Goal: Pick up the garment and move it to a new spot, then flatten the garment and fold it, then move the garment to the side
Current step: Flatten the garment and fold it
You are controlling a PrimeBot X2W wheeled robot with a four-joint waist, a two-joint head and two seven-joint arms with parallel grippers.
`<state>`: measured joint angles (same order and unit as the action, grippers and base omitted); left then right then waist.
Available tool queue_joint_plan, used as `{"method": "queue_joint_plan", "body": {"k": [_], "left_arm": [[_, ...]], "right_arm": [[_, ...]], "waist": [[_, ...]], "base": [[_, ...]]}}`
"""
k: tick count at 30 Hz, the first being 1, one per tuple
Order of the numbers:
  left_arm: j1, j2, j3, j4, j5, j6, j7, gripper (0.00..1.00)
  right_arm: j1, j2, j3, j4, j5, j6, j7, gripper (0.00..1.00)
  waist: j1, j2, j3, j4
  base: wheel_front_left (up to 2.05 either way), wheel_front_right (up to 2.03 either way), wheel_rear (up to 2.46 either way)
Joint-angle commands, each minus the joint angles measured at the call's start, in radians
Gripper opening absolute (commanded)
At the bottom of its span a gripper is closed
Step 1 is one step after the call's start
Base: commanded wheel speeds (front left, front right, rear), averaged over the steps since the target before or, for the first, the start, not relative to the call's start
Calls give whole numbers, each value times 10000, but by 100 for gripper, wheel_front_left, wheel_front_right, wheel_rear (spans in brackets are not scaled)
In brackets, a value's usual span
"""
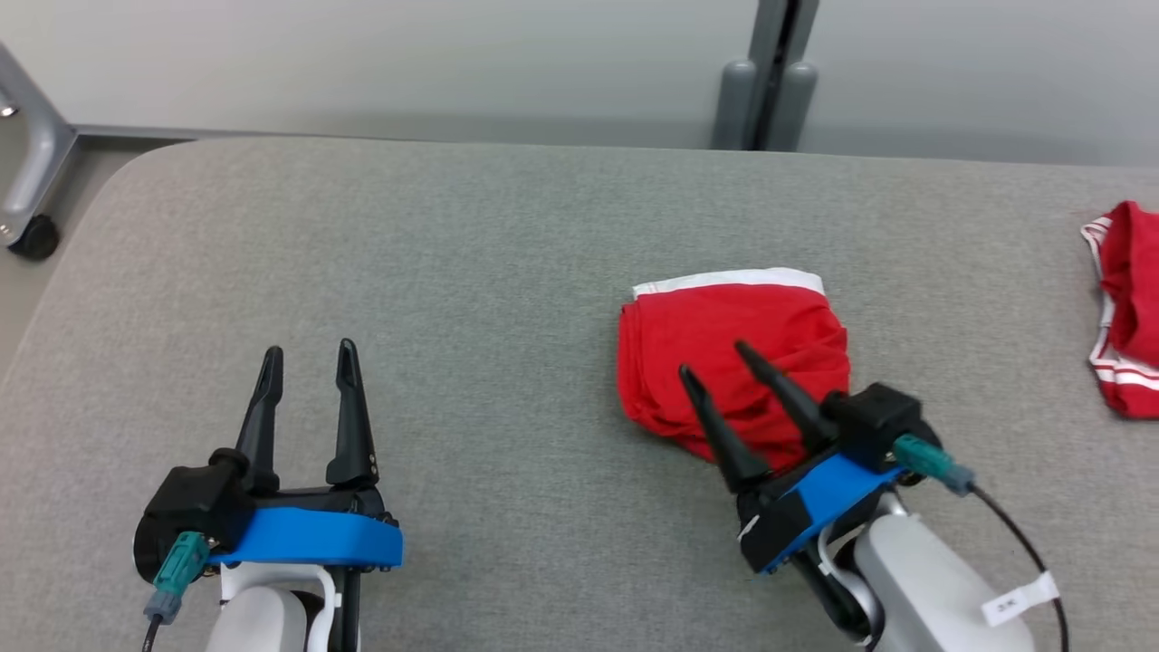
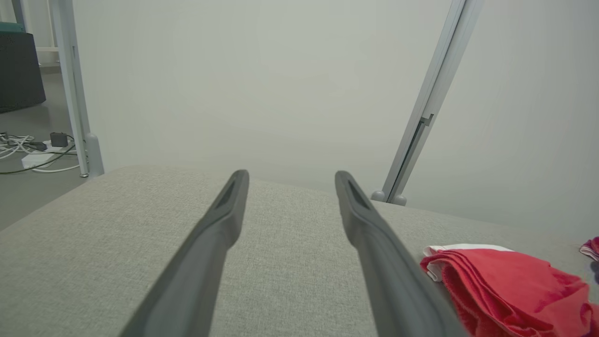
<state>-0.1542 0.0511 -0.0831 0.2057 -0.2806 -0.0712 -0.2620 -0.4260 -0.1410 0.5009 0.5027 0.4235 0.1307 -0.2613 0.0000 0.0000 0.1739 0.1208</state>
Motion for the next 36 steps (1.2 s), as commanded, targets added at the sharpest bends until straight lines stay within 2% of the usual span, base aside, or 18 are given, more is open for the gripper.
{"method": "queue_joint_plan", "body": {"k": [1,8,18,27,36], "left_arm": [[13,-11,54,34,57,-41,-40,100],[195,-8,296,81,212,60,-40,100],[559,-7,602,130,452,105,-38,100],[935,2,676,259,680,181,-38,100],[1258,-2,670,285,843,196,-38,100]], "right_arm": [[200,-81,-196,-260,-142,2,-40,100],[991,-161,-1914,-1691,-992,2,-44,100],[2263,146,-4003,-2540,-1519,2,-44,100],[3234,597,-5080,-3181,-1959,2,323,100],[3990,868,-5414,-3902,-2422,2,825,100]], "waist": [[0,0,-127,-173],[0,0,-391,-742],[0,0,-782,-1313],[0,0,-1103,-1372],[0,0,-1231,-1143]], "base": [[0,0,0],[0,0,0],[0,0,0],[0,0,0],[0,0,0]]}}
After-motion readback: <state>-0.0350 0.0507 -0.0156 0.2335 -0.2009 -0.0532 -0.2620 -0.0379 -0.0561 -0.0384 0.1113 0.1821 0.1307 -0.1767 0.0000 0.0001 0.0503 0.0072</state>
